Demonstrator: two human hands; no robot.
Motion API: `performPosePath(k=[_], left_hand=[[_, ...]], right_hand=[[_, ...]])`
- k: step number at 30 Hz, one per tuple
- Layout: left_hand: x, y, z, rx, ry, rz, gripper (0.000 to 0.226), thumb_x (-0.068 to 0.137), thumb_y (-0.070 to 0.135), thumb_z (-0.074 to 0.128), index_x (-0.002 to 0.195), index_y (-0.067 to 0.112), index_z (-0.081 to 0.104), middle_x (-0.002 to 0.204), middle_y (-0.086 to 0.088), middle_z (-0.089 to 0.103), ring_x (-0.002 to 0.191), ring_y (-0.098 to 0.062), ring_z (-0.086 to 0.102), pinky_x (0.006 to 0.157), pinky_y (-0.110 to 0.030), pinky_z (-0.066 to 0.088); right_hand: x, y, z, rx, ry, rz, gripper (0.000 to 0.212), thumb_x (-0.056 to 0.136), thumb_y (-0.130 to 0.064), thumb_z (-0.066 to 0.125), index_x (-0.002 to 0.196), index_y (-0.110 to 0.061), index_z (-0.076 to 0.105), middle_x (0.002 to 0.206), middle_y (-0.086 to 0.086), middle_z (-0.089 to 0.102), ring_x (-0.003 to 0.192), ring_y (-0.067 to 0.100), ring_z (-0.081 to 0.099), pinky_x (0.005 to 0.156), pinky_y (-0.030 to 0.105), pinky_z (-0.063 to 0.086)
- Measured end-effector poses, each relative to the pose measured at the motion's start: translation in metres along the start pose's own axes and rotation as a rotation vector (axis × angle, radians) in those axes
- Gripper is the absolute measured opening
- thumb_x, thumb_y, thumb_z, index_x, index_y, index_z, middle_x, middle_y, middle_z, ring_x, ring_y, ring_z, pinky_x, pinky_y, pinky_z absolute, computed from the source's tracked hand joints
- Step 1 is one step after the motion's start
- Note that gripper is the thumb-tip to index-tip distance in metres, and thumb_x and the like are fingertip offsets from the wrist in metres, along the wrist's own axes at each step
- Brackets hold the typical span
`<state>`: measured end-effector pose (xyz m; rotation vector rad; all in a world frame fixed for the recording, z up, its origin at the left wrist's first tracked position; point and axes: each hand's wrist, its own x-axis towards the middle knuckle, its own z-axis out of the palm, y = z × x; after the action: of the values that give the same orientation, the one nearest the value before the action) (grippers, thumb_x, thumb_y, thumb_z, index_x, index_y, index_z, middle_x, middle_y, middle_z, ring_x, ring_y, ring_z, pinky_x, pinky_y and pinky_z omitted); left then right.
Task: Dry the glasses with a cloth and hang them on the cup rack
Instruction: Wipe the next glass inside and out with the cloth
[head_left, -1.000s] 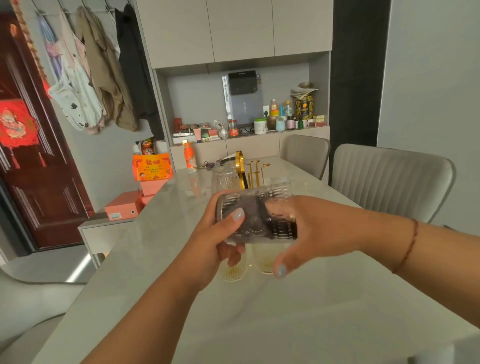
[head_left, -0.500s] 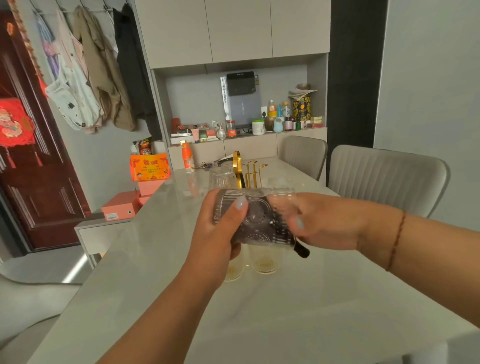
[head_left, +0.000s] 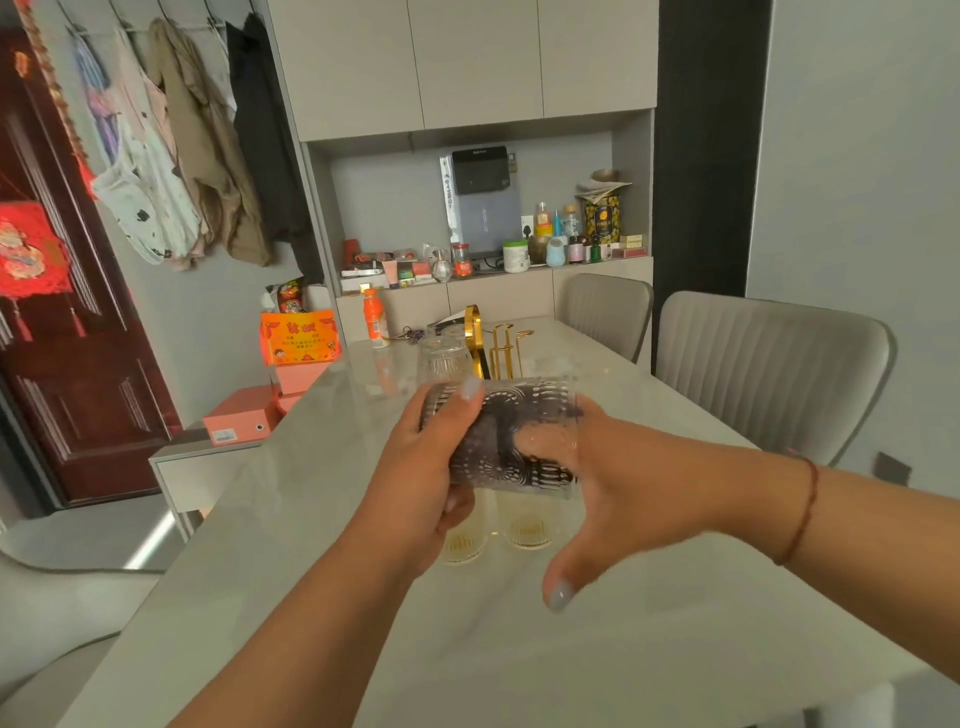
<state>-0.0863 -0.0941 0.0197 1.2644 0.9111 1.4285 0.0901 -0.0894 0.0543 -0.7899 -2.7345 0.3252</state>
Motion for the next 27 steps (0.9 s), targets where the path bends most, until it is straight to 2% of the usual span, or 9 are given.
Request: performPosePath(k=[2, 5, 8, 10, 12, 15, 20, 23, 27], left_hand=[[-0.002, -0.001, 0.002, 0.010, 0.007, 0.085, 0.043, 0.066, 0.049, 0.064, 0.099, 0.023, 0.059, 0.067, 0.000, 0.062, 0.034, -0.002, 0.047, 0.033, -0.013, 0.032], [-0.003, -0.001, -0.001, 0.112, 0.001, 0.183, 0.027, 0.074, 0.046, 0.079, 0.095, 0.043, 0.063, 0.083, 0.007, 0.070, 0.059, -0.006, 0.065, 0.046, -0.018, 0.045], [-0.002, 0.003, -0.011, 0.116, -0.109, 0.183, 0.053, 0.065, 0.054, 0.071, 0.116, 0.042, 0.060, 0.087, 0.002, 0.068, 0.050, -0.012, 0.049, 0.041, -0.022, 0.037], [-0.002, 0.008, -0.016, 0.051, -0.159, 0.094, 0.069, 0.065, 0.066, 0.071, 0.122, 0.028, 0.060, 0.077, -0.004, 0.064, 0.045, -0.012, 0.045, 0.038, -0.021, 0.034], [-0.002, 0.010, -0.017, 0.002, -0.185, -0.066, 0.072, 0.069, 0.079, 0.060, 0.102, 0.016, 0.064, 0.056, -0.005, 0.053, 0.037, -0.011, 0.041, 0.036, -0.016, 0.027], [-0.002, 0.005, -0.014, -0.094, -0.141, -0.174, 0.054, 0.066, 0.064, 0.063, 0.091, 0.016, 0.056, 0.056, -0.005, 0.047, 0.030, -0.008, 0.030, 0.035, -0.013, 0.019], [-0.006, -0.001, -0.007, -0.077, -0.063, 0.125, 0.056, 0.063, 0.051, 0.072, 0.106, 0.018, 0.058, 0.066, -0.005, 0.059, 0.033, -0.006, 0.041, 0.037, -0.013, 0.032], [-0.008, 0.000, -0.009, 0.081, -0.060, 0.260, 0.041, 0.062, 0.052, 0.069, 0.100, 0.041, 0.061, 0.088, 0.002, 0.069, 0.065, -0.014, 0.065, 0.053, -0.025, 0.049], [-0.007, 0.003, -0.018, 0.192, -0.148, 0.262, 0.074, 0.060, 0.069, 0.077, 0.124, 0.038, 0.053, 0.095, -0.010, 0.065, 0.057, -0.024, 0.049, 0.044, -0.027, 0.040]], right_hand=[[0.001, -0.001, -0.005, 0.580, -0.096, 0.048, 0.062, 0.075, -0.038, 0.076, 0.130, -0.027, 0.049, 0.122, -0.026, 0.061, 0.117, -0.009, 0.051, 0.103, 0.017, 0.039], [-0.003, 0.000, -0.003, 0.809, -0.059, 0.052, 0.057, 0.087, -0.028, 0.064, 0.138, -0.010, 0.044, 0.131, 0.001, 0.060, 0.128, 0.018, 0.051, 0.113, 0.023, 0.030], [-0.006, -0.003, -0.006, 0.448, 0.029, 0.089, 0.032, 0.088, -0.024, 0.064, 0.119, -0.025, 0.058, 0.106, -0.015, 0.071, 0.105, 0.001, 0.063, 0.089, -0.002, 0.034], [-0.005, -0.008, -0.013, 0.243, -0.005, 0.018, 0.049, 0.071, -0.045, 0.076, 0.115, -0.034, 0.058, 0.110, -0.024, 0.067, 0.107, -0.008, 0.058, 0.097, 0.010, 0.037], [-0.001, -0.010, -0.007, -0.196, 0.012, 0.026, 0.078, 0.061, -0.070, 0.070, 0.129, -0.037, 0.049, 0.130, -0.020, 0.057, 0.126, -0.003, 0.045, 0.119, 0.041, 0.008], [0.002, -0.004, 0.009, -0.639, 0.124, -0.074, 0.097, 0.059, -0.083, 0.057, 0.143, -0.045, 0.025, 0.151, -0.018, 0.036, 0.142, 0.005, 0.026, 0.110, 0.054, -0.022], [-0.001, -0.016, -0.004, 0.326, -0.007, 0.005, 0.075, 0.064, -0.058, 0.076, 0.130, -0.033, 0.050, 0.133, -0.024, 0.054, 0.124, -0.011, 0.043, 0.112, 0.027, 0.029], [-0.004, -0.010, -0.005, 0.543, -0.024, 0.059, 0.035, 0.098, -0.004, 0.043, 0.124, -0.026, 0.051, 0.122, -0.031, 0.055, 0.097, -0.028, 0.049, 0.098, 0.012, 0.039], [-0.001, -0.012, -0.011, 0.531, -0.033, 0.028, 0.059, 0.068, -0.050, 0.076, 0.120, -0.028, 0.059, 0.115, -0.019, 0.067, 0.109, -0.007, 0.058, 0.094, 0.009, 0.040]])
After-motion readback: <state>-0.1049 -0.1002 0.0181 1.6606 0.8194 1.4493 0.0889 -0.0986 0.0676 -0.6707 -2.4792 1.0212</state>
